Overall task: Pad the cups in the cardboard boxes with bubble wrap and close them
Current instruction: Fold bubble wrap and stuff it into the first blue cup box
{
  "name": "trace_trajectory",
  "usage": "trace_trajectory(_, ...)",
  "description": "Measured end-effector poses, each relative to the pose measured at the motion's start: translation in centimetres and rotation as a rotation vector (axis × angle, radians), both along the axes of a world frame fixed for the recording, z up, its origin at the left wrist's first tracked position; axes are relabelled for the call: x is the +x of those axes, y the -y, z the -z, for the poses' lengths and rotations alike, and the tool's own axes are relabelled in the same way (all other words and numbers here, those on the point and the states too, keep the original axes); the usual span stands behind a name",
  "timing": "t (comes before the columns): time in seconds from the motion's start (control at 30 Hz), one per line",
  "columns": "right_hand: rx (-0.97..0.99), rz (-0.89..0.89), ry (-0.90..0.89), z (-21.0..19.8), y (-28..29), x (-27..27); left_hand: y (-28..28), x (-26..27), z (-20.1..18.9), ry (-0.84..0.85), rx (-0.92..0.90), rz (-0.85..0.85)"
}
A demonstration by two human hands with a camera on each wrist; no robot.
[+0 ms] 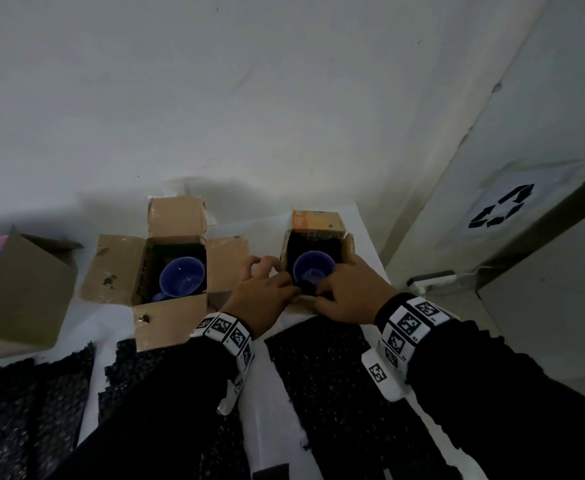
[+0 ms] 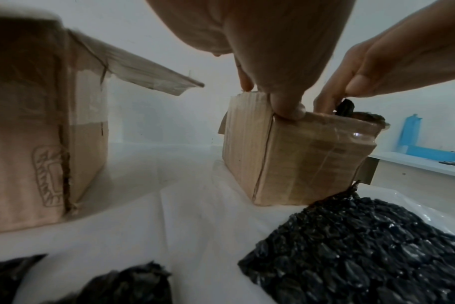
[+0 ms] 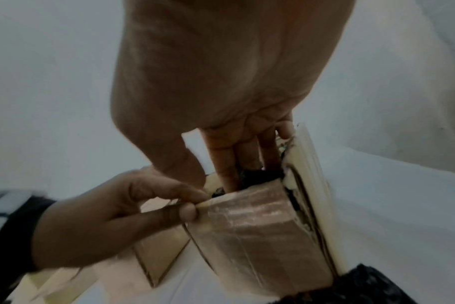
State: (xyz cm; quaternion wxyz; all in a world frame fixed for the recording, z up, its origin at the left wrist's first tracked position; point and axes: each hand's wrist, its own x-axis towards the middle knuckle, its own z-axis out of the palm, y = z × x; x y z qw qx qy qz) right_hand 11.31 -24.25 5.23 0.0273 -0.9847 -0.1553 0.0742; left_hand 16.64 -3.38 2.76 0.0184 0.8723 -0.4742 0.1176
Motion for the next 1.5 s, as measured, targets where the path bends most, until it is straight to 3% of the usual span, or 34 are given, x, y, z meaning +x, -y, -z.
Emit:
trace_trajectory(0.1, -0.093, -0.033, 0.008, 0.5, 0.1, -0.3, 0.1, 0.0, 0.1, -0.012, -0.008, 0.016)
trace_trajectory(0.27, 0.056, 0.110, -0.075, 0.1, -0.2, -0.9, 0.2, -0.5, 0.7, -0.062, -0.040, -0.065)
trace_trajectory(0.37, 0.013, 0.095, -0.040, 0.3, -0.4, -1.0, 0.5, -0.4, 0.6, -0.078, -0.033, -0.077)
trace_trajectory(0.5, 0.121, 0.083, 0.062, 1.2, -0.1, -1.4, 0.4, -0.4, 0.2, -0.064, -0.030, -0.042)
trace_trajectory(0.67, -0.013, 0.032, 0.054, 1.2, -0.3, -1.9, 0.7, -0.3, -0.2, -0.104, 0.008, -0.015)
trace_trajectory(0.93, 0.015, 0.027, 0.181, 2.5, 0.2, -2.2, 0.8, 1.5, -1.3, -0.162, 0.062, -0.103)
trace_trajectory(1.1, 0.127, 0.074, 0.311, 3.5, -0.6, -2.5, 1.7, 2.2, -2.3, -0.090, 0.181, -0.122)
trace_trajectory(1.3, 0.185, 0.055, 0.256, 3.5, 0.5, -1.7, 5.1, 2.5, -5.2, -0.162, 0.414, -0.164)
trace_trajectory(1.5, 0.154, 0.022, 0.180, 3.2, 0.8, -1.8, 6.2, 3.0, -4.6, -0.183, 0.494, -0.292)
